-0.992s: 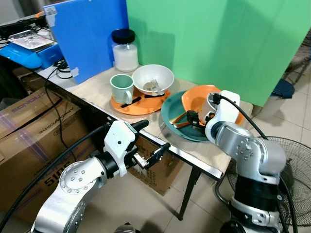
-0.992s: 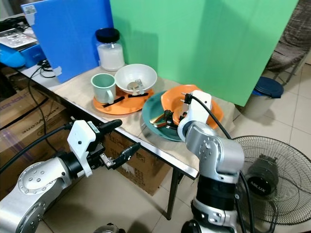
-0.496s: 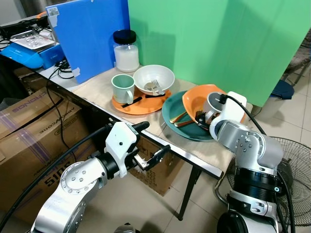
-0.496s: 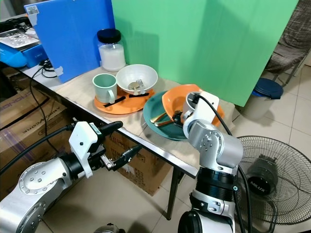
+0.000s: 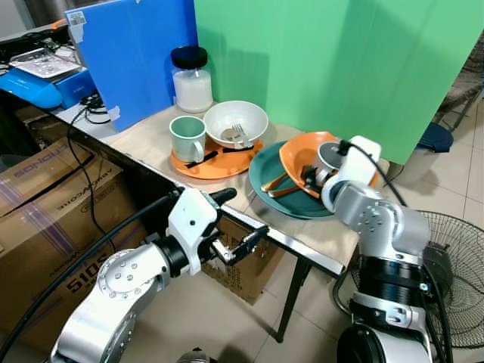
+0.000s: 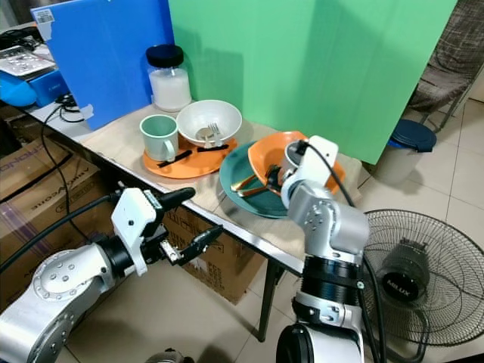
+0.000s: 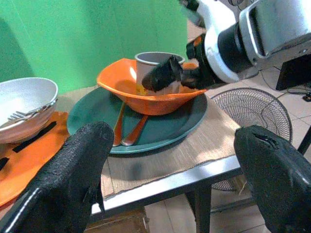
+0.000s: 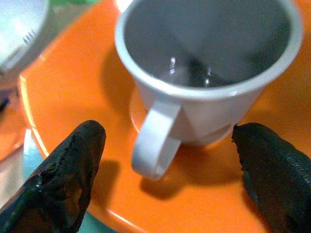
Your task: Setting the table
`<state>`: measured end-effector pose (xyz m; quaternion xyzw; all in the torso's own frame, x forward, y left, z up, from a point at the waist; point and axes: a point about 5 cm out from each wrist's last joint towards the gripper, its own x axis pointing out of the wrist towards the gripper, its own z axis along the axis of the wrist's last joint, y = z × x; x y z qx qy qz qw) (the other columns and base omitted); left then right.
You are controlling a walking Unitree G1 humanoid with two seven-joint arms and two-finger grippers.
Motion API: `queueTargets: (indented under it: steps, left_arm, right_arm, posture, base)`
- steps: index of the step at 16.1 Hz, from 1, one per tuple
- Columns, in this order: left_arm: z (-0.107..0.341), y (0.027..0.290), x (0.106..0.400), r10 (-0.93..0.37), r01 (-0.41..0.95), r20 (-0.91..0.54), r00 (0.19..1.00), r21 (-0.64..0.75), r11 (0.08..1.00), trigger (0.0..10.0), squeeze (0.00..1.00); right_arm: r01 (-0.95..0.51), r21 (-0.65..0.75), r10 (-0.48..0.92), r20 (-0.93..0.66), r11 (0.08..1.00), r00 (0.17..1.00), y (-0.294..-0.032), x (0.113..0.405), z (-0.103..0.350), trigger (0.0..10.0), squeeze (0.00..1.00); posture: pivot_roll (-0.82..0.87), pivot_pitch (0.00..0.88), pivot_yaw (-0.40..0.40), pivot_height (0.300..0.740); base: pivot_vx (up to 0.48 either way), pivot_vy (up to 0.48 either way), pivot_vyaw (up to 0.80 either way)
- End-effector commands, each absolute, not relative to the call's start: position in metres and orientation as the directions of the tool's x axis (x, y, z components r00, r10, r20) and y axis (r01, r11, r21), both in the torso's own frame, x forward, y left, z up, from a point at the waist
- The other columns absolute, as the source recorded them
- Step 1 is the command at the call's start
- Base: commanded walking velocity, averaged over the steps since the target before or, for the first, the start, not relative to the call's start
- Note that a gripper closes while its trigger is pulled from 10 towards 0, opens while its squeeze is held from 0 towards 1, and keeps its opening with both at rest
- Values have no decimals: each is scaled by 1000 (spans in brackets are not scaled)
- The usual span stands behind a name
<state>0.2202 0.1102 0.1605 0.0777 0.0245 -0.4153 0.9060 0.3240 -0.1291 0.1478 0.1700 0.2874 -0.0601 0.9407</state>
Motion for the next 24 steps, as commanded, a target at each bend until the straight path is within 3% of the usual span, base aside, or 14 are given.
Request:
queueTargets:
  steps: [1, 4, 5, 24]
  left_arm:
    - [159, 111, 221, -749, 759, -126, 651, 131, 638, 10000, 0]
    - [159, 110, 220, -753, 764, -128, 645, 127, 633, 10000, 0]
    - [159, 110, 220, -754, 765, -127, 644, 125, 632, 10000, 0]
    - [157, 112, 219, -752, 765, -143, 644, 131, 631, 10000, 0]
  right_arm:
    - [199, 287, -8, -552, 937, 834, -118, 328, 153, 4745, 0]
    - [220, 304, -16, -555, 927, 832, -118, 330, 151, 235, 0]
    - [228, 314, -18, -552, 922, 834, -118, 330, 151, 0, 0]
    - [209, 325, 4, -550, 922, 835, -113, 329, 150, 0, 0]
  posture:
    - [158, 0, 6, 740]
    - [158, 0, 4, 740]
    - [157, 0, 5, 740]
    - [160, 0, 6, 740]
  base:
    - [0, 0, 0]
    - [0, 0, 0]
    - [0, 0, 0]
    - [0, 0, 0]
